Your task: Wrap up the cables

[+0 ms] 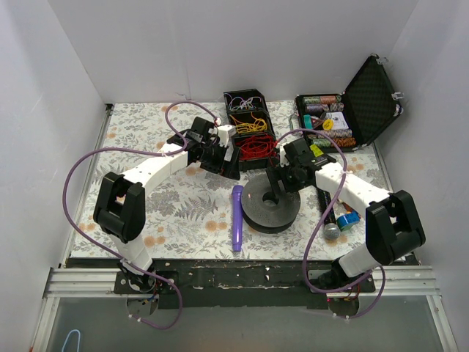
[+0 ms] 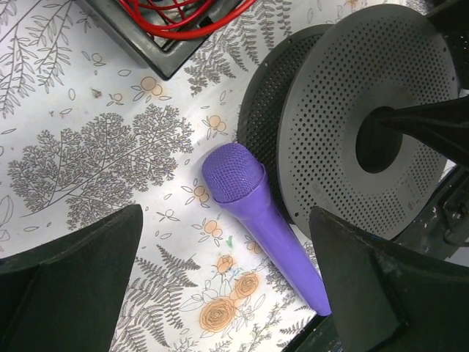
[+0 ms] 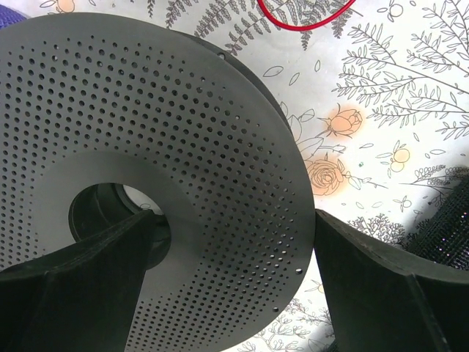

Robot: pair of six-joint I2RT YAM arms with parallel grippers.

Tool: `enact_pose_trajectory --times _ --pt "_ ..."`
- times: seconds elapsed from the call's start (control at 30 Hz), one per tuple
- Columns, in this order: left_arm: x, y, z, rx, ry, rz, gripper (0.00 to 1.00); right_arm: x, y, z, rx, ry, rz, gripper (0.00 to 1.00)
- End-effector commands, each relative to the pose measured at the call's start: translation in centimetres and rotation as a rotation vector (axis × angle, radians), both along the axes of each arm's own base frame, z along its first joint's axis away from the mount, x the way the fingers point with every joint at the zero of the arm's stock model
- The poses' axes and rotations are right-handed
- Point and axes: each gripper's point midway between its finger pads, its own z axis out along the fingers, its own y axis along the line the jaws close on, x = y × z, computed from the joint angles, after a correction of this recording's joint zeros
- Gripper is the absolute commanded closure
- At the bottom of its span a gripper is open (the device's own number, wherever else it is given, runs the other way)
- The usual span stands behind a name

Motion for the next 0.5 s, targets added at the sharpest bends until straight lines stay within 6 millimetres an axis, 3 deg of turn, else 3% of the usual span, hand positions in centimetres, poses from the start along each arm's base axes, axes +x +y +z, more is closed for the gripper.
enact_pose_trajectory --times 0.0,0.07,0.2,0.37,0.47 --pt "1.6 0.1 1.3 0.016 -0.068 0.029 0.02 0.3 0.7 -0.3 0.016 -0.004 0.007 0.07" --pt "1.5 0.0 0.9 0.015 -0.058 0.016 0.02 0.5 0.8 0.0 0.018 -0.008 0.009 0.08" --pt "-1.2 -0.3 -0.4 -0.006 0.0 -0.076 0.17 1.1 -0.3 0.2 -0.041 -0.033 -0.028 0.09" --pt "-5.4 -0.7 -2.4 0.059 0.0 -0.202 0.18 1.4 -2.4 -0.1 -0.139 -0.061 -0.077 0.1" --pt "-4.4 -0.6 -2.9 0.08 -0.027 -0.148 0.16 1.4 -3.0 -0.1 -0.167 -0.07 -0.076 0.1"
